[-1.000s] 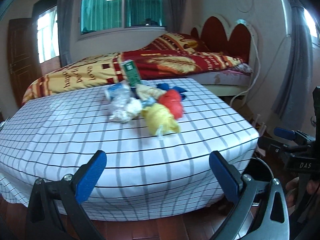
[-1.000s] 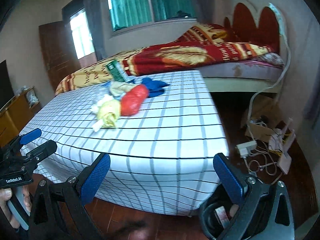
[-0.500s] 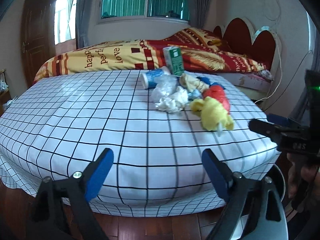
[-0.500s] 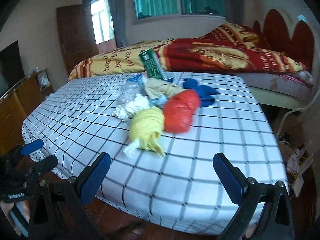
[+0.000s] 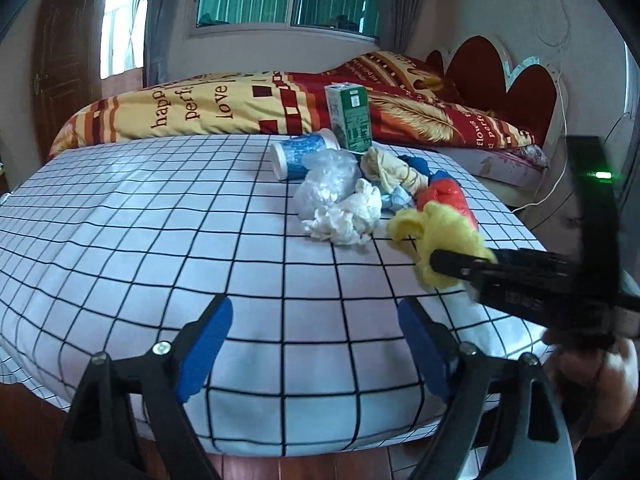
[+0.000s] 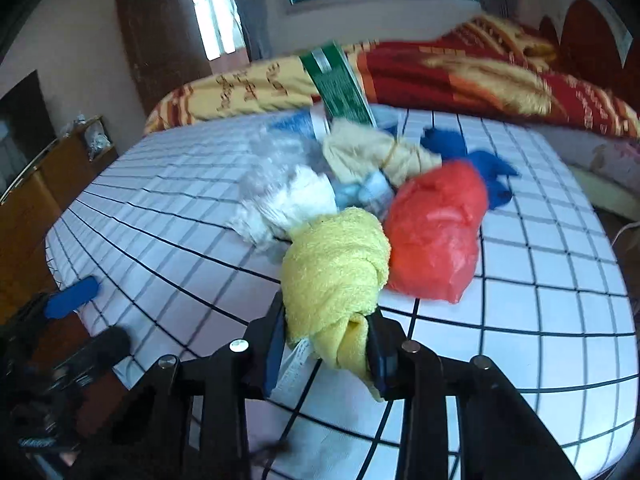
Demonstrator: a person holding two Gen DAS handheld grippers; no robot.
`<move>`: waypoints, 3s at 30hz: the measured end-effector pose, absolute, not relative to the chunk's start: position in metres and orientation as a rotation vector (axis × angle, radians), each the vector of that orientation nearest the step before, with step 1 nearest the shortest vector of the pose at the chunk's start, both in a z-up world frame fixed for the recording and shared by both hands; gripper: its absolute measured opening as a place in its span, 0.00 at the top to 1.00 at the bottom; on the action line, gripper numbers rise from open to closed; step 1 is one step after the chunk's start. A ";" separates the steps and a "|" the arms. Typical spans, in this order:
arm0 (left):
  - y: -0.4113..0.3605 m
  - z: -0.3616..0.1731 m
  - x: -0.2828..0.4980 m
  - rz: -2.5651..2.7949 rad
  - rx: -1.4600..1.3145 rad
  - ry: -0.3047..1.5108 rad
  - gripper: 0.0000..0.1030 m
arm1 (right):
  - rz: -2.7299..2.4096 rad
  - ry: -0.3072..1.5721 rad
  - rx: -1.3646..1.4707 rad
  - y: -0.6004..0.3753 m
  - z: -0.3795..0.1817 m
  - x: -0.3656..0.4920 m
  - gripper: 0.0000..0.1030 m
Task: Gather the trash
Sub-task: 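Grasp the yellow cloth with right tool while left tool grasps the red bag, then carry yellow cloth and red bag over the bin and release both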
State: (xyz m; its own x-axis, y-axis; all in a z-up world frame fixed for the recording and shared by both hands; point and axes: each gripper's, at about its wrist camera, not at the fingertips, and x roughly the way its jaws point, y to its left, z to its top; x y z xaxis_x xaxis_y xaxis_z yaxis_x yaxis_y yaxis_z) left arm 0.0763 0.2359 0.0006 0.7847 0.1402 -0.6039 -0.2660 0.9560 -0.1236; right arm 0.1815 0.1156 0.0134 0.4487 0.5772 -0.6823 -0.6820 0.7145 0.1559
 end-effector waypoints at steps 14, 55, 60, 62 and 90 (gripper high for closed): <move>0.177 0.000 0.146 0.063 -0.200 0.641 0.22 | 0.533 0.646 -0.099 0.027 0.048 0.220 0.63; 0.039 0.037 0.111 -0.172 -0.046 0.638 0.77 | 0.431 0.636 -0.094 -0.153 0.071 0.120 0.63; 0.009 0.039 0.105 -0.221 -0.008 0.642 0.77 | 0.365 0.655 -0.039 -0.198 0.064 0.105 0.63; -0.004 0.038 0.106 -0.242 0.005 0.648 0.77 | 0.340 0.666 -0.017 -0.214 0.060 0.103 0.63; -0.118 -0.065 0.125 -0.497 0.083 0.928 0.77 | 0.307 0.920 -0.077 -0.302 -0.056 0.093 0.63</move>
